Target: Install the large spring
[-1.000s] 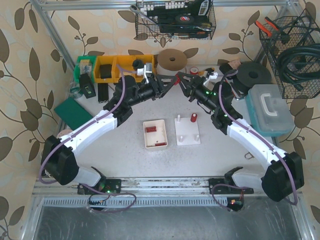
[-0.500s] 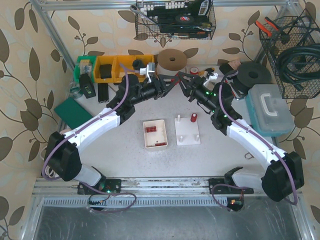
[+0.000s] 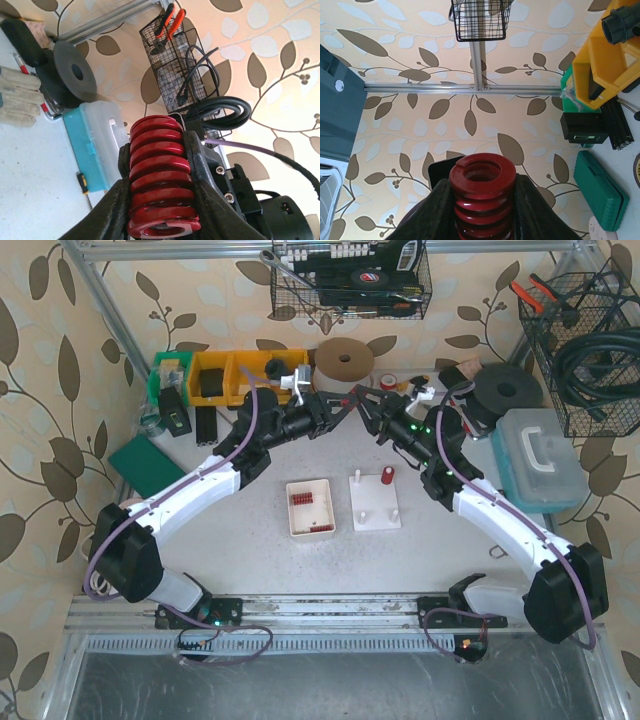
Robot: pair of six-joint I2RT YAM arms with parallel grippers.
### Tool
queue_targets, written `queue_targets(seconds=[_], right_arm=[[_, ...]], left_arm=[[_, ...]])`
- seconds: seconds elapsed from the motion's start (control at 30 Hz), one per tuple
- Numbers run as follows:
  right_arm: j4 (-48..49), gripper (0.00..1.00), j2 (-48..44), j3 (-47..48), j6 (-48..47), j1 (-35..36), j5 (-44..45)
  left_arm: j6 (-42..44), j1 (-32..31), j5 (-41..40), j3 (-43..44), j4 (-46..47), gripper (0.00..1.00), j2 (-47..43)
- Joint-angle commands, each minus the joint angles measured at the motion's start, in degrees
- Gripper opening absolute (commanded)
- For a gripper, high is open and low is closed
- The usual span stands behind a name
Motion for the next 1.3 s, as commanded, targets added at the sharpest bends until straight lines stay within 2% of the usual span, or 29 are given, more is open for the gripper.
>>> queue_targets(seconds=[0.0,0.13,0.2,0.23,0.33,0.37,0.4,0.5,0.6,0.7,0.73,0.83,0.87,0.97,1.07,1.17,1.27], right_arm=[[2.44,0.0,-1.86,-0.57,-0.79,0.4,0.66],[1.83,0.0,-2.26,-0.7,-1.8,0.37,0.42],[0.22,0.0,-2.8,-0.22,-3.44,0.42,0.04],[-1.52,0.05,-3.17,0.34,-4.98,0.37,-0.34],[-7.34,0.41,-3.59,2.41,-9.58,-0.75,-4.83],[-9.06,0.51,-3.33,3.04,-10.52,-1.83,-7.98],[-11.06,0.56,-2.92,3.42,-11.59,-3.49,-11.73],[-13.87,0.58,-1.14,3.02,-15.54,-11.29,-27.63],[-8.66,0.58,0.19,0.0,-16.89,-17.97,-40.41],[-9.86,0.58,3.46,1.69,-23.52,-18.93,-53.25],[-12.98,0.58,3.87,2.25,-27.16,-18.76,-55.57],[-32.09,0.58,3.99,5.38,-45.11,-18.66,-56.75],[-33.08,0.58,4.6,5.48,-46.98,-18.61,-57.24],[-20.73,0.59,5.02,2.29,-38.36,-17.94,-58.13],[-15.39,0.59,4.9,1.58,-34.66,-17.68,-57.51],[-1.0,0.61,5.05,-1.09,-23.17,-17.41,-57.29],[8.94,0.68,5.6,-2.9,-15.68,-16.98,-56.36]], left_arm=[[0.82,-0.16,0.04,1.79,0.59,0.28,-0.6],[1.31,-0.15,-0.04,1.71,-0.59,0.04,-0.97],[2.11,-0.16,0.28,2.1,-2.17,0.0,-1.29],[2.81,-0.1,0.63,2.28,-3.12,0.0,-1.41],[6.14,0.04,2.51,2.45,-6.69,0.0,-3.78],[7.57,0.34,4.18,2.76,-8.66,0.0,-4.34],[9.29,0.86,6.48,3.12,-11.0,0.0,-4.78],[13.82,2.97,14.94,2.76,-16.45,0.0,-6.3],[16.37,5.24,24.22,1.99,-20.0,0.0,-6.66],[16.9,6.91,31.3,0.82,-19.74,0.0,-6.52],[17.2,7.11,33.34,0.88,-19.83,0.0,-6.1],[17.62,7.11,38.24,1.64,-19.73,0.0,-4.6],[17.71,7.07,39.14,1.9,-19.7,0.0,-4.18],[17.44,6.84,40.27,1.99,-18.93,0.0,-3.69],[16.68,6.62,41.44,1.52,-17.61,0.0,-3.03],[16.24,6.66,41.27,0.16,-16.52,0.0,-3.26],[15.07,6.41,41.3,-0.99,-14.32,0.0,-3.28]])
